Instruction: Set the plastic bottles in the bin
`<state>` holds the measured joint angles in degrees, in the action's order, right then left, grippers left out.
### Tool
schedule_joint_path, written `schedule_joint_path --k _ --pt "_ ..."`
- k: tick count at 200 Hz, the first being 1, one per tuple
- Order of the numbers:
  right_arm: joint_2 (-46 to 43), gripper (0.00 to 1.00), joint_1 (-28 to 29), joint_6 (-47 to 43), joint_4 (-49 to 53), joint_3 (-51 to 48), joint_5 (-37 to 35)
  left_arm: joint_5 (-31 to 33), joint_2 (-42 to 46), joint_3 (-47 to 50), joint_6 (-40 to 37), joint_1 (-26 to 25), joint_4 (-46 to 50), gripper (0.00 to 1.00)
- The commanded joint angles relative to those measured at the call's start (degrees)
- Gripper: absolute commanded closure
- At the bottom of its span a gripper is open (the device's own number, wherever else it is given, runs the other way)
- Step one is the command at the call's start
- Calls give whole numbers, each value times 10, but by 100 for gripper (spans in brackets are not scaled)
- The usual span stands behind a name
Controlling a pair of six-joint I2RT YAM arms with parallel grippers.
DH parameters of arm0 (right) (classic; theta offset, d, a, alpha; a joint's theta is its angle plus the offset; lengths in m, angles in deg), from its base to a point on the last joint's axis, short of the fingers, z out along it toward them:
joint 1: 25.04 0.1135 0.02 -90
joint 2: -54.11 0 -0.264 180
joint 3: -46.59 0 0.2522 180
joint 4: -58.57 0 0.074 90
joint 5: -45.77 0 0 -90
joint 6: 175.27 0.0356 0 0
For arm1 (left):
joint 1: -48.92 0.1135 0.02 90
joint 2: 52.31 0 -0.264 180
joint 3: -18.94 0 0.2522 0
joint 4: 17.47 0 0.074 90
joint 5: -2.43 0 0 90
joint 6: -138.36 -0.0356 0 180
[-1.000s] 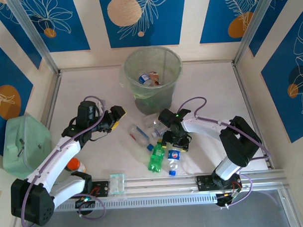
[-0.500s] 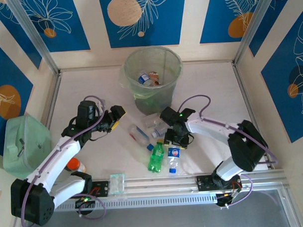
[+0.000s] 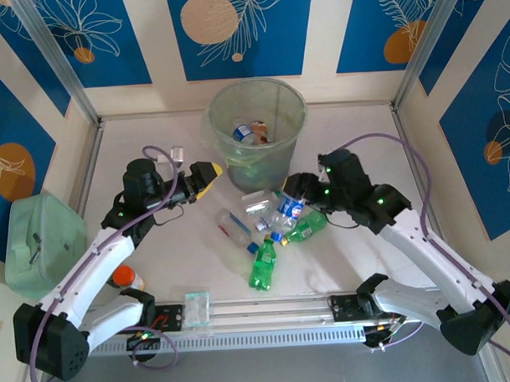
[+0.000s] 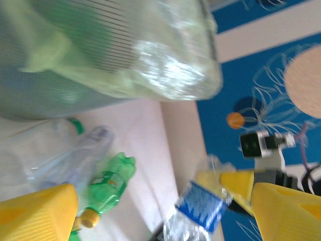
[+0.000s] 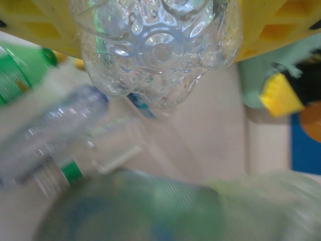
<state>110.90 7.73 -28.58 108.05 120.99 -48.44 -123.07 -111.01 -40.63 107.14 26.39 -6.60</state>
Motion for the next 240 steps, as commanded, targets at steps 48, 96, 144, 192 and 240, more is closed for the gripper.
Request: schedule_joint_path --k 48,96,144,192,240 --pt "-5 45 -50 76 -205 33 96 -101 -47 -39 47 -87 -192 16" --pt "7 45 -54 99 -248 26 104 -137 -92 -50 66 -126 -239 19" --pt "13 45 -62 118 -286 16 112 -151 -102 -37 76 -133 -260 28" --pt "17 45 -68 139 -312 0 115 -152 -99 -29 82 -133 -276 48" --pt "16 45 -68 148 -319 -10 119 -145 -100 -36 62 -133 -254 71"
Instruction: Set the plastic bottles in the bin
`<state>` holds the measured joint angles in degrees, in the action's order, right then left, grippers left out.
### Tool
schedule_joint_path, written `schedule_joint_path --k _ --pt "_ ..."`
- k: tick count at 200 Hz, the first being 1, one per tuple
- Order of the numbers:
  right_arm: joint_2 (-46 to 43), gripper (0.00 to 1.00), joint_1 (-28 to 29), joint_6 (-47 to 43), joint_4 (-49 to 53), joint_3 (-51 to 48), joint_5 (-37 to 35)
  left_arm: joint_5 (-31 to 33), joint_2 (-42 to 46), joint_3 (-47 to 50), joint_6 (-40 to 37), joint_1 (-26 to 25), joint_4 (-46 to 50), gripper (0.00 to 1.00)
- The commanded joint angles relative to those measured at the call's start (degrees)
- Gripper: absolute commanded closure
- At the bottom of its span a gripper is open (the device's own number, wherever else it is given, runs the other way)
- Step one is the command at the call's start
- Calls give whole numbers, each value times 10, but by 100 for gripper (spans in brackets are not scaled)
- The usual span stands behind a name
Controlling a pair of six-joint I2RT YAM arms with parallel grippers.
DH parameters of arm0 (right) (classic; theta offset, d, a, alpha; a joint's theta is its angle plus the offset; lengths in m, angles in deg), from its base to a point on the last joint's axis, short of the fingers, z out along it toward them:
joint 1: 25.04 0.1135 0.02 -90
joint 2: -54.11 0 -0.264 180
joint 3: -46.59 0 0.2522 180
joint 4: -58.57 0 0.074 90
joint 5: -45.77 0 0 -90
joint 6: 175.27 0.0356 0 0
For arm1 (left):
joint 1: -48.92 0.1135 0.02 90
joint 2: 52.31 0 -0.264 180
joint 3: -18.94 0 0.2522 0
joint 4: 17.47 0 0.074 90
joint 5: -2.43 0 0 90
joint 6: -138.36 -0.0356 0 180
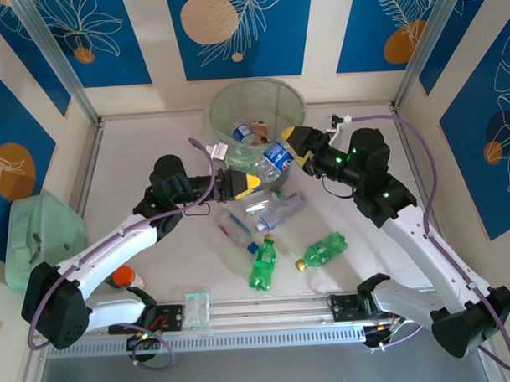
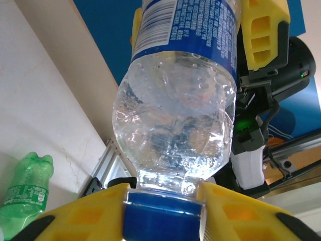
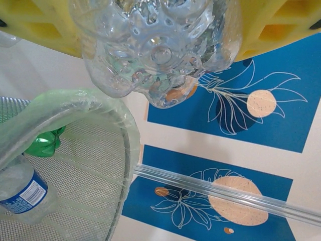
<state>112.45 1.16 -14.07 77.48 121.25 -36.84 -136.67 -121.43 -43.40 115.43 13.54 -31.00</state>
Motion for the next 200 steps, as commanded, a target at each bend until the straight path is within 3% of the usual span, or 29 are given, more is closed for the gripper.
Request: schedule_joint_path --k 1,13,21,30,44,62,85,122,134,172,200 --pt "0 45 -2 3 -13 -13 4 -8 5 -9 -22 -4 -9 72" --pt "0 42 -2 -1 0 -9 -1 2 9 -15 -44 -5 19 77" --pt "-1 30 -2 -11 38 5 -16 13 15 -24 -69 -4 51 80" --pt "2 15 -1 -30 123 34 -46 27 23 -37 -105 -4 101 83" --pt "17 6 4 -56 307 96 -137 56 33 -63 -168 -4 180 87" --pt "49 4 9 -48 537 157 -268 93 36 -108 -238 -1 268 91" --pt "55 2 7 -34 661 129 -311 140 24 -180 -289 3 352 93" --pt "-20 1 -16 -18 654 8 -272 209 -18 -288 -330 7 422 93" --pt "-42 1 -36 -21 636 -18 -249 230 -47 -332 -344 18 447 98" --pt "-57 1 -75 -54 618 -28 -201 218 -137 -434 -332 49 456 100" --pt "-58 0 -78 -50 622 -49 -189 264 -188 -501 -338 69 486 100"
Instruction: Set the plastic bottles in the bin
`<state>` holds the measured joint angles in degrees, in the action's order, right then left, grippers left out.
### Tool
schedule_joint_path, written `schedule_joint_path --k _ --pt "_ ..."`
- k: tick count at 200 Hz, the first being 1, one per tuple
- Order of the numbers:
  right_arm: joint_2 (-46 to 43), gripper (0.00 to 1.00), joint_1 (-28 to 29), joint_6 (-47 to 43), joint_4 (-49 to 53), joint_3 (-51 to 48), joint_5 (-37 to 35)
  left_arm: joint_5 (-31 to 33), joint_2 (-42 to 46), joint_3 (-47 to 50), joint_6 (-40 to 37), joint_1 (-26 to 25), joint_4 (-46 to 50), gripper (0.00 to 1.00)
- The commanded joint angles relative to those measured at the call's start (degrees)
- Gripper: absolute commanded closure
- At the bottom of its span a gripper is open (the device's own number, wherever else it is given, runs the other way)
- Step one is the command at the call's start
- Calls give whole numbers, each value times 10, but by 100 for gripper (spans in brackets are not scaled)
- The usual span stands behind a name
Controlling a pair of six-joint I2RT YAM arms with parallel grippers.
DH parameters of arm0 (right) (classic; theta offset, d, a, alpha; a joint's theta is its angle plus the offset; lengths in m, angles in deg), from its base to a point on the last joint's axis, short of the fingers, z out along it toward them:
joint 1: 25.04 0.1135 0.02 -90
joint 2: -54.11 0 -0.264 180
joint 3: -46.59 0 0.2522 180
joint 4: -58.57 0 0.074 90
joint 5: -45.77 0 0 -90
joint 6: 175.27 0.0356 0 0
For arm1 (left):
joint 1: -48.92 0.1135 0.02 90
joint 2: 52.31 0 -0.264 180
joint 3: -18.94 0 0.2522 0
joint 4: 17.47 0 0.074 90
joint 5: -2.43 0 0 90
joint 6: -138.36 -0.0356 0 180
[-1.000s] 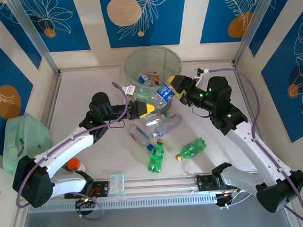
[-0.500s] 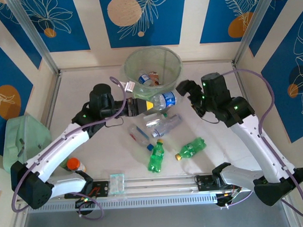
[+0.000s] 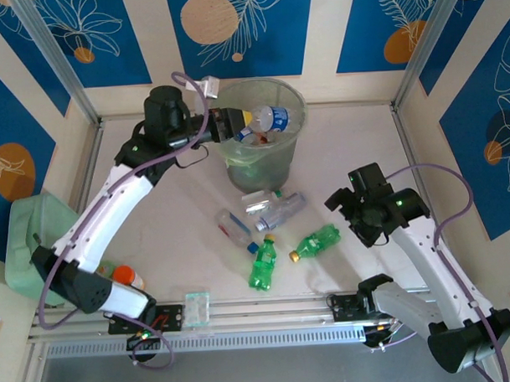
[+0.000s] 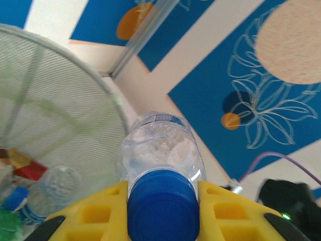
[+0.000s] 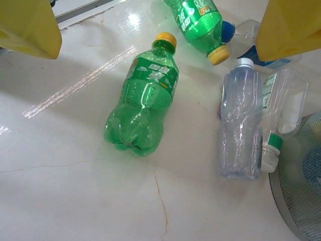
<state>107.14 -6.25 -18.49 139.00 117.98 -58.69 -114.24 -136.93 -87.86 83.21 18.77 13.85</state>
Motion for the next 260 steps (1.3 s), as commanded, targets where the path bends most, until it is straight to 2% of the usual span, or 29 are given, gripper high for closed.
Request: schedule_joint_path --k 1,20,42,73,78,89,98,116,140,174,197,260 --pt "-5 0 -4 -6 6 -17 31 41 -35 -57 -15 18 38 100" --pt "-5 0 -4 2 -17 -45 56 67 -74 -83 17 40 40 100" --pt "-7 1 -2 11 -45 -66 77 68 -108 -88 59 57 -8 100" --pt "3 1 10 19 -62 -78 82 90 -163 -136 72 63 -21 99" --pt "5 1 12 21 -64 -79 81 96 -171 -146 72 63 -16 91" --pt "8 1 18 27 -68 -84 80 115 -185 -163 73 65 -3 64" --pt "12 1 24 33 -74 -89 79 121 -193 -170 72 66 -3 50" --pt "27 1 30 38 -92 -97 86 129 -198 -174 72 67 -3 35" --pt "49 1 30 39 -125 -105 97 146 -187 -169 64 67 3 24" --pt "87 1 28 32 -168 -109 109 152 -138 -141 53 67 2 22" --pt "114 1 27 29 -183 -106 110 133 -82 -99 51 67 -12 22" --pt "155 3 24 37 -193 -113 99 2 145 180 68 65 -122 24"
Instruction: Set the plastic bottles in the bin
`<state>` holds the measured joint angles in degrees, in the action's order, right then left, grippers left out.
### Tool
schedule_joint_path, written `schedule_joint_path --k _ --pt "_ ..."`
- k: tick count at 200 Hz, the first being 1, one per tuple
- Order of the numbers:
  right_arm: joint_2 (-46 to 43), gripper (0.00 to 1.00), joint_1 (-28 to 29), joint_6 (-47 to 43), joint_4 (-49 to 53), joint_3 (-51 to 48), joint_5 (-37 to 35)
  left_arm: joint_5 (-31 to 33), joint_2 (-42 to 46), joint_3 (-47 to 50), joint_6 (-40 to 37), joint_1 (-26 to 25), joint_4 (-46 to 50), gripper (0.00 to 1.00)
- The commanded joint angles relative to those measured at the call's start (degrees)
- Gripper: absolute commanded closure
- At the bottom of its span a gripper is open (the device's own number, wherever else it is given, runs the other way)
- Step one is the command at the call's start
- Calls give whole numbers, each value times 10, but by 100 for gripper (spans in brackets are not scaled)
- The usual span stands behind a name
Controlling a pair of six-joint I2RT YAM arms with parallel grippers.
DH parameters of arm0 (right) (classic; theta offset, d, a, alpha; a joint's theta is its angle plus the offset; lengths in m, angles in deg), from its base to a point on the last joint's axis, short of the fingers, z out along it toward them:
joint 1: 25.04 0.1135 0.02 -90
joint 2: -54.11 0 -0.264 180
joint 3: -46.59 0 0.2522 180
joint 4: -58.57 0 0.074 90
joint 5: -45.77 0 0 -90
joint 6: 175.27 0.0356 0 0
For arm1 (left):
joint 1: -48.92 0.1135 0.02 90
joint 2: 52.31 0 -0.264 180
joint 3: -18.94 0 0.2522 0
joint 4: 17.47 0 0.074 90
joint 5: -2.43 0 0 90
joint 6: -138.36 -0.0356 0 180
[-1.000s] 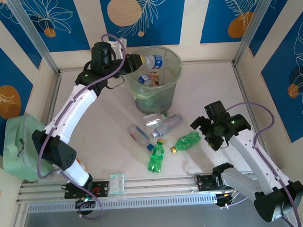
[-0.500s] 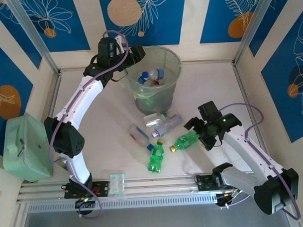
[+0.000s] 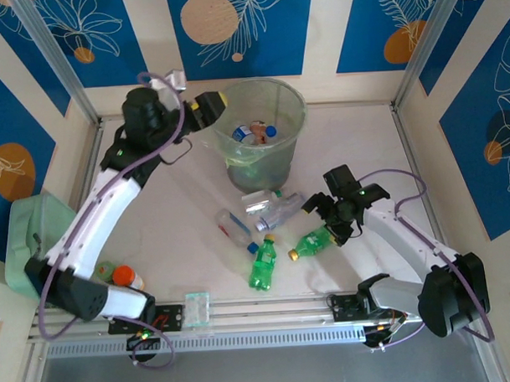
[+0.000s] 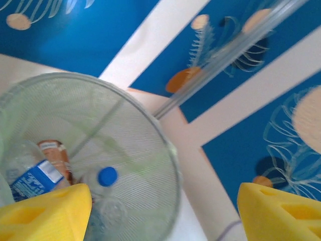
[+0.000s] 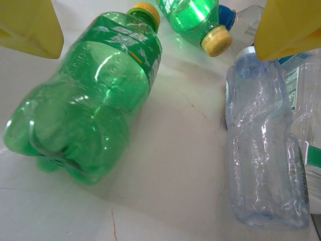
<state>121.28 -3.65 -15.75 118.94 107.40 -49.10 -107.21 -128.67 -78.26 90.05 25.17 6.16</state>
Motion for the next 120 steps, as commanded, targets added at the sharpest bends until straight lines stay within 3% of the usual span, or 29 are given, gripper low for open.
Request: schedule_joint_path --k 1,52,120 --pt "14 3 -2 10 8 -7 3 -69 66 88 -1 1 -45 24" --pt "23 3 -9 25 31 -31 -26 -109 169 218 -4 1 -2 23" --pt "67 9 -38 -3 -13 -54 -23 -131 170 264 33 0 -36 25"
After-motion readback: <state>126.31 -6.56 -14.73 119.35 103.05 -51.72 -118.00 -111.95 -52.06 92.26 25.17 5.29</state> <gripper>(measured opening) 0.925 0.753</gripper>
